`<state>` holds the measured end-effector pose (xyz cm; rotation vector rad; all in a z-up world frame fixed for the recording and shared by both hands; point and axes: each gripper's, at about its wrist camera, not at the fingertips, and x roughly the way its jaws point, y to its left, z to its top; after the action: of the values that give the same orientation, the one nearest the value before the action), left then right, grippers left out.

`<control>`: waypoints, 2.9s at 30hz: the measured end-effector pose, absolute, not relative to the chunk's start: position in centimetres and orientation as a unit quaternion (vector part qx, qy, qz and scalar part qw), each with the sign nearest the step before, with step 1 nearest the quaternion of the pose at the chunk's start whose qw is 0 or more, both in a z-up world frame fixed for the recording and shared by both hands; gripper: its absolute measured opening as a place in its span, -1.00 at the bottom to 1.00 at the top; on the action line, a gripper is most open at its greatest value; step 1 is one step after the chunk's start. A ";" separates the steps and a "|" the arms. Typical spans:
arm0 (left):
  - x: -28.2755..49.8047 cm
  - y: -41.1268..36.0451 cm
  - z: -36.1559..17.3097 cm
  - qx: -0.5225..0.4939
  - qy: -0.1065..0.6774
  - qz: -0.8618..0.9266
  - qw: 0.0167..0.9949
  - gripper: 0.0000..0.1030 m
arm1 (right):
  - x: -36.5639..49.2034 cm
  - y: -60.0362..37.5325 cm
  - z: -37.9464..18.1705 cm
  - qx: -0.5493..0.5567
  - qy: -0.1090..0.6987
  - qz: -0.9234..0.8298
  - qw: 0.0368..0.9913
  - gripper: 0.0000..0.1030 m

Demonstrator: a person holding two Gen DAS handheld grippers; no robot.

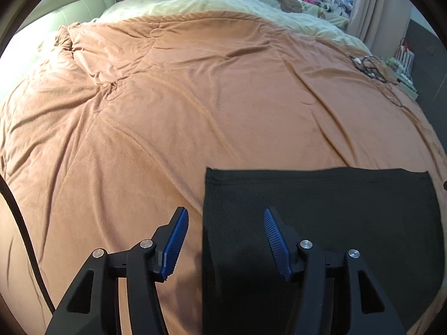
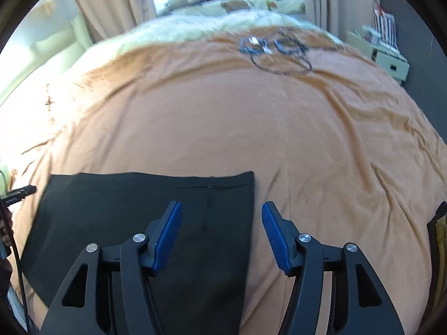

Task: Fold small clothes
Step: 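Move both open grippers to the hem of the folded shirt, then close the left gripper on the shirt hem while the right gripper grasps the hem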

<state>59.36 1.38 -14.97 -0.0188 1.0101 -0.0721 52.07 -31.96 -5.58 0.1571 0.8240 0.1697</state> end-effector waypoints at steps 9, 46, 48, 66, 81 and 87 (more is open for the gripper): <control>54.1 1.7 -12.8 -0.030 0.464 -0.057 0.883 0.24 | 45.7 -31.2 -3.8 0.060 0.389 0.097 0.914 0.12; 38.5 -0.6 -17.8 0.027 0.491 -0.073 0.868 0.51 | 30.9 -26.0 -7.8 -0.014 0.458 0.089 0.884 0.75; 38.3 -0.6 -18.7 0.029 0.502 -0.069 0.862 0.51 | 31.0 -25.8 -9.0 -0.022 0.475 0.079 0.876 0.75; 36.9 2.2 -17.1 0.024 0.499 -0.051 0.865 0.34 | 29.8 -21.0 -6.2 -0.021 0.450 0.110 0.886 0.74; 36.6 8.3 -17.4 -0.108 0.514 -0.052 0.849 -0.10 | 32.6 -16.0 -10.0 -0.037 0.471 0.122 0.873 -0.04; 37.3 9.5 -18.1 -0.185 0.526 -0.067 0.828 -0.10 | 32.7 -15.5 -9.9 -0.044 0.473 0.120 0.872 -0.04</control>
<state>37.29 9.53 -18.05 -0.3919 1.1162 -0.1431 32.66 -15.48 -9.94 -0.0926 0.9894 0.2510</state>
